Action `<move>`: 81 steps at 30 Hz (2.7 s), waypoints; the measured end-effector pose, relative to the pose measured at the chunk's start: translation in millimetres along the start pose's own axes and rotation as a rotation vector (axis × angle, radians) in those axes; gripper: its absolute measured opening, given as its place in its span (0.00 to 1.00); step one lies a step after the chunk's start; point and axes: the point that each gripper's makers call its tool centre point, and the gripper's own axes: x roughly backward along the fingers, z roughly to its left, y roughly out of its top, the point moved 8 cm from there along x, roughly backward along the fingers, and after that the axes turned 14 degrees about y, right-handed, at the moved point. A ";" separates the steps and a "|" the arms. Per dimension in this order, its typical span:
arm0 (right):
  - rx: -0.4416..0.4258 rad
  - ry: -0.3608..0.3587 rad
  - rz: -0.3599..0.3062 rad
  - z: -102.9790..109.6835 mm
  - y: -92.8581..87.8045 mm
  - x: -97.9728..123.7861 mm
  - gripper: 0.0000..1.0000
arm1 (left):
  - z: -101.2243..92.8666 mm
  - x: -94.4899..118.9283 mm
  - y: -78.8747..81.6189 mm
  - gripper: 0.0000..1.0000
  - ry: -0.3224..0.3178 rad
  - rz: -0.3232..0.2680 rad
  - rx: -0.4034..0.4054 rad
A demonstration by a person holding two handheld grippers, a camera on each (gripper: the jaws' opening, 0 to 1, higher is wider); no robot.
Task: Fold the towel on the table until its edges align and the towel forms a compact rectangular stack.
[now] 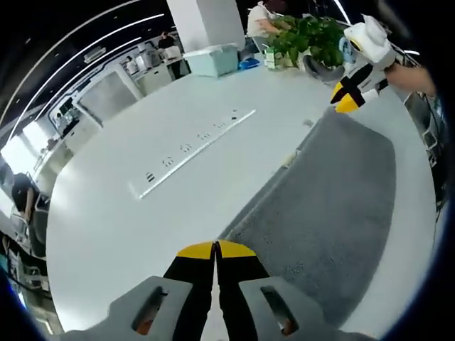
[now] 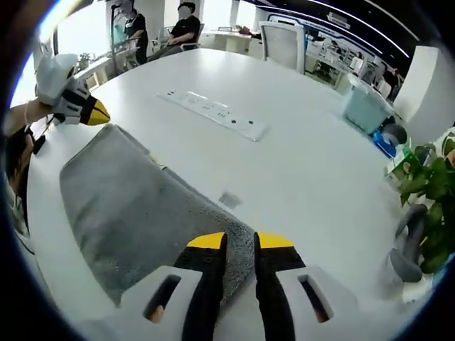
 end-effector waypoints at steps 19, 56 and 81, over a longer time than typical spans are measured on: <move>-0.138 0.059 0.097 68.9 -70.9 20.2 0.00 | -23.5 -11.7 -13.7 0.01 -0.117 0.035 -0.085; 0.118 0.111 0.277 46.1 -60.8 -1.4 0.00 | -41.2 1.9 -32.8 0.00 0.043 0.046 0.086; 0.153 0.131 0.207 2.2 -35.2 -19.2 0.00 | -71.3 28.9 -47.1 0.00 0.129 0.086 0.118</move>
